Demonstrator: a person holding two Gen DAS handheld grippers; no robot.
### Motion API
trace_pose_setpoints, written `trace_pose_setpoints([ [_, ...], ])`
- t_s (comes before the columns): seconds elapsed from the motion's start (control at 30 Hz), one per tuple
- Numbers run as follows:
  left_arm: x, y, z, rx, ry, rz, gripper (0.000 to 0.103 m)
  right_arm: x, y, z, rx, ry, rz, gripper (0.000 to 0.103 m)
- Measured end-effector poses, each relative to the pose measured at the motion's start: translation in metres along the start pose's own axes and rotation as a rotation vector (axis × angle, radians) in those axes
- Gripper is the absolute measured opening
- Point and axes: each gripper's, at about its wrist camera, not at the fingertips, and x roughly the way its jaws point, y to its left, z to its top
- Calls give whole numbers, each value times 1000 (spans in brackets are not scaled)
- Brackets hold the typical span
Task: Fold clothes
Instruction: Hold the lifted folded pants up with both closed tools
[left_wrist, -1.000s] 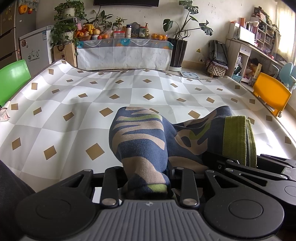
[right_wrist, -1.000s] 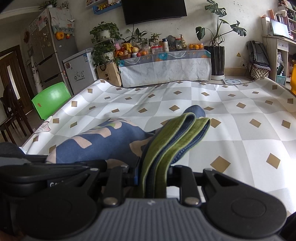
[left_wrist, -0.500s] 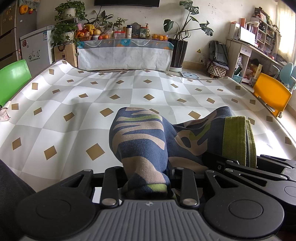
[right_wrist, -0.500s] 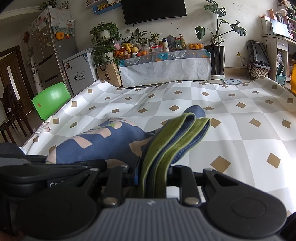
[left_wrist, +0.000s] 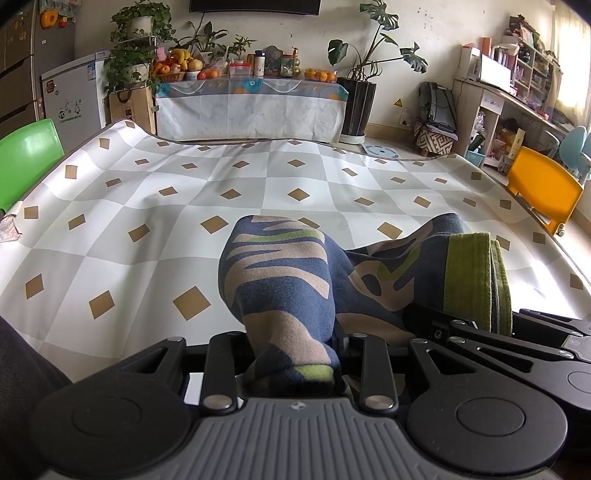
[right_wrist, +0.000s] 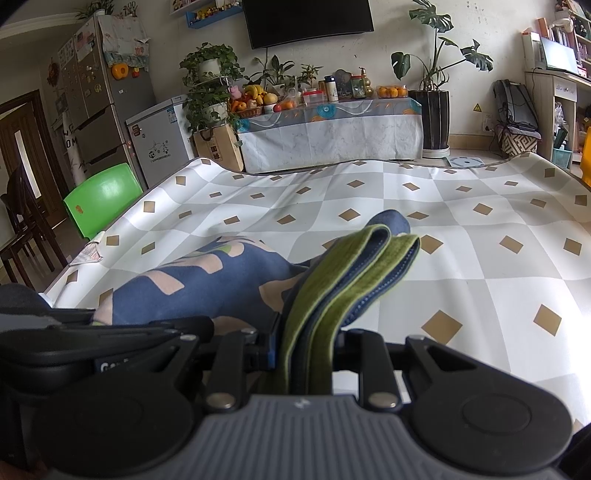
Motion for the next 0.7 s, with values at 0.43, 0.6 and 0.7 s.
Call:
trace_pose_setpoints([
  [0.43, 1, -1, 2, -1, -4, 7, 28, 1, 3, 1, -12, -3, 3, 21],
  [0.6, 3, -2, 5, 3, -5, 8, 28, 2, 2, 3, -11, -2, 6, 21],
  [0.7, 5, -3, 6, 6, -5, 7, 28, 3, 1, 5, -7, -2, 7, 21],
])
